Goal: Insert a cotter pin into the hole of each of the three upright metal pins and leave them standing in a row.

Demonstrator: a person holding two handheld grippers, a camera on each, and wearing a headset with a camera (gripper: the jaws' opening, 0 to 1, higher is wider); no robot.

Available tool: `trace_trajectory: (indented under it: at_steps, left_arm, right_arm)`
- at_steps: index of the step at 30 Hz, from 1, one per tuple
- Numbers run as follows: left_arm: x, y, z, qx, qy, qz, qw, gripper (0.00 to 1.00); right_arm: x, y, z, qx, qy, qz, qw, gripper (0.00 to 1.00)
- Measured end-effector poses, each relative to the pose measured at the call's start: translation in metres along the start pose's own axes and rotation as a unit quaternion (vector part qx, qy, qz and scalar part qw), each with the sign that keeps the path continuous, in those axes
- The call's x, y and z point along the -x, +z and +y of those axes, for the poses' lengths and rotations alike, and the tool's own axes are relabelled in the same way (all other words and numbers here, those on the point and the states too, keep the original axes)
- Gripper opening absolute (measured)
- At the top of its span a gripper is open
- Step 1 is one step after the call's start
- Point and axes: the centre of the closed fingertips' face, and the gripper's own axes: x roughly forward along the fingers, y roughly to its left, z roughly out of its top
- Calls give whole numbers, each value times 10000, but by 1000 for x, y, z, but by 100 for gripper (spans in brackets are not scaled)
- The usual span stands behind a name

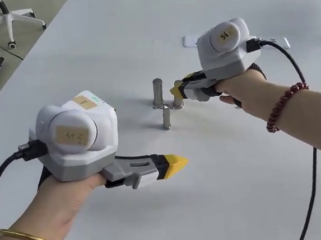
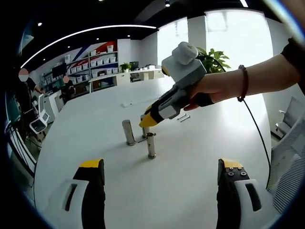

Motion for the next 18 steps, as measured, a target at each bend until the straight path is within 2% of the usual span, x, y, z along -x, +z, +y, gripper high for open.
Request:
trace_trajectory:
  at_steps: [9,18]
  left_arm:
    - [0,-1,3,13,68,-20,10000,99]
    - [1,-1,6,-17,120,-30,9999,98]
  right_arm:
    - [15,-2,-2,-115,-169,-51,9998,8]
    - [24,-5,-8,-220,-380,5,9990,8]
